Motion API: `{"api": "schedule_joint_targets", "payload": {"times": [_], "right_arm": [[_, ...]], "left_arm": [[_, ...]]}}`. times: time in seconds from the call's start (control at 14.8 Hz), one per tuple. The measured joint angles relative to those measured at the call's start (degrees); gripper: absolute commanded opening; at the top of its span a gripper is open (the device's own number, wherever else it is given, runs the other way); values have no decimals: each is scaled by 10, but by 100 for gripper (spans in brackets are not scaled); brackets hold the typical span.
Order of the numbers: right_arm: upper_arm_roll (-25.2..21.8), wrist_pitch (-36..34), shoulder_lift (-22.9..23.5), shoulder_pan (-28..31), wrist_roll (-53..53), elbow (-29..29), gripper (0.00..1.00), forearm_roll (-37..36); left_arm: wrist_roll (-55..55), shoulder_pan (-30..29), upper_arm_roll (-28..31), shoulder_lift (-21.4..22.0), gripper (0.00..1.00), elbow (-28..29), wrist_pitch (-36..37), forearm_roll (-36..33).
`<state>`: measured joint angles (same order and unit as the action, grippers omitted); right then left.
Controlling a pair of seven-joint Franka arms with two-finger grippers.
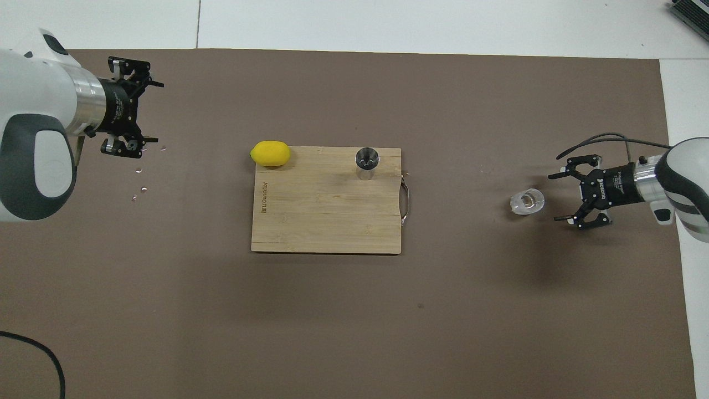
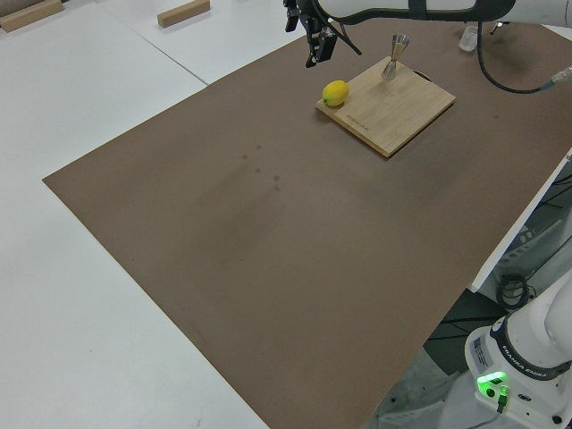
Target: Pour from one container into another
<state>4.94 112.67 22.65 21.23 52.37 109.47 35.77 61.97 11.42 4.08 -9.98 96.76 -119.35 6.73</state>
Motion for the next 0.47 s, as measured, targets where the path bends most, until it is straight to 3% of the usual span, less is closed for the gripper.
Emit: {"api": "schedule_joint_targets", "payload": {"times": [0.47], "right_arm": [[2, 13, 1, -6, -19, 28, 100, 40]], "left_arm": [[-489, -8, 11, 23, 100, -26, 166, -43]]}}
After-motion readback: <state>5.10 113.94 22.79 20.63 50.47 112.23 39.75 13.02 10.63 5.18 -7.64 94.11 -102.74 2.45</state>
